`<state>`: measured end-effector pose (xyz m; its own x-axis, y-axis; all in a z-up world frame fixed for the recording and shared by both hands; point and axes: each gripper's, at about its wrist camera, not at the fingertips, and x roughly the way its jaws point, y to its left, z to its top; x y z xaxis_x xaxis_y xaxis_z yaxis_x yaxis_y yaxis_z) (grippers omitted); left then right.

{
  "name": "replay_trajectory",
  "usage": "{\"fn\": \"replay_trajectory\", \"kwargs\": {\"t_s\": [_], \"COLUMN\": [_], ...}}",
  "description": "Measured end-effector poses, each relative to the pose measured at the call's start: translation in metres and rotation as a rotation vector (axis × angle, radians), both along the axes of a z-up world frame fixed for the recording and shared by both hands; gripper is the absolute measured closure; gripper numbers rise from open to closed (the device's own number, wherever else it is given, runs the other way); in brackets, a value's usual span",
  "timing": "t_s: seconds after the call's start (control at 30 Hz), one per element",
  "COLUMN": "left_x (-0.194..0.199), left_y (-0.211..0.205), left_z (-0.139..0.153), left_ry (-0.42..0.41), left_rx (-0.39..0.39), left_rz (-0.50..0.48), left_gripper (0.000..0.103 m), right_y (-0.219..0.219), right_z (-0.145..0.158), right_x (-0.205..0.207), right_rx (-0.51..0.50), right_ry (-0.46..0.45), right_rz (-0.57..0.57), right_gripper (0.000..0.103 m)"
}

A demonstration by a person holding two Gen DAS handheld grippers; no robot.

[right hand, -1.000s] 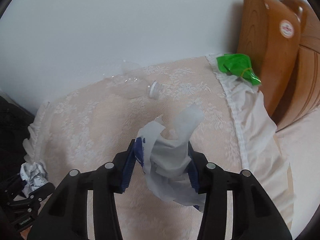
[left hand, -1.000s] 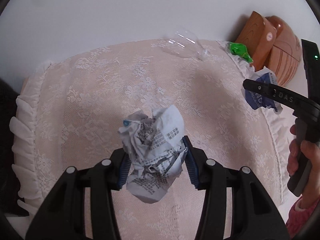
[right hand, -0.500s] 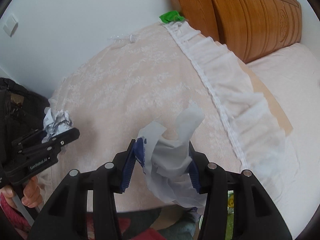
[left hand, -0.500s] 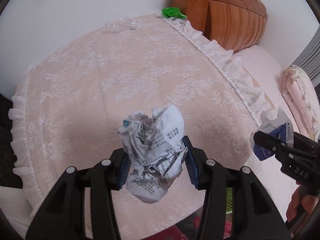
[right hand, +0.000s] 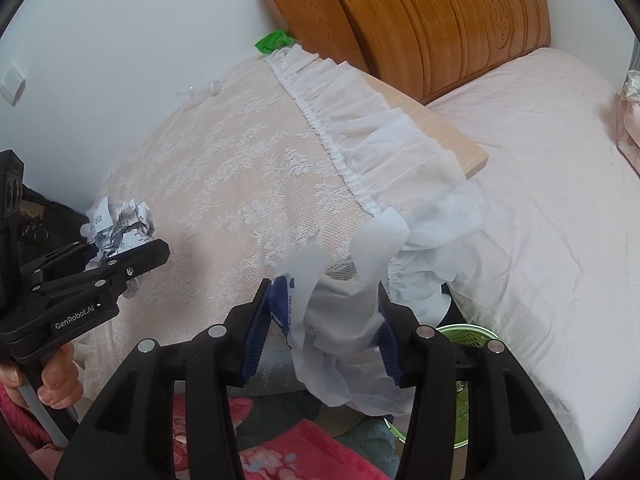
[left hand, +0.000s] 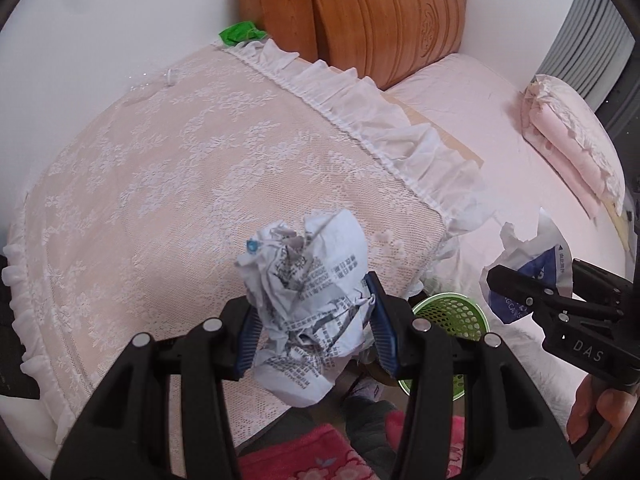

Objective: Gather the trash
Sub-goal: 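Carry the mask packet and crumpled paper toward the green wastebasket with both tools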

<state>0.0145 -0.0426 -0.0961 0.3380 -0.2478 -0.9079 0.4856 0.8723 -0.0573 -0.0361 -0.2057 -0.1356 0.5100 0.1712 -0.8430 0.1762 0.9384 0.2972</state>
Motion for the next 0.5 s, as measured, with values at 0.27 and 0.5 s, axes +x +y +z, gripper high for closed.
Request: {"fn": "replay_trajectory", "kwargs": {"t_s": [0.27, 0.5], "left_x": [-0.04, -0.094], "left_y": [-0.087, -0.157], "left_z": [-0.029, -0.069], "left_ry": [0.07, 0.172], "left_rx": [0.002, 0.032], "left_rz": [-0.209, -0.36], "left_gripper": [0.056, 0.056], "right_y": [-0.059, -0.114], "right_z": [-0.002, -0.018], "right_x": [-0.055, -0.11], "right_rx": [-0.033, -0.035], "right_ry": [0.051, 0.132], "right_rz": [-0.17, -0.303], "right_gripper": [0.053, 0.053]}}
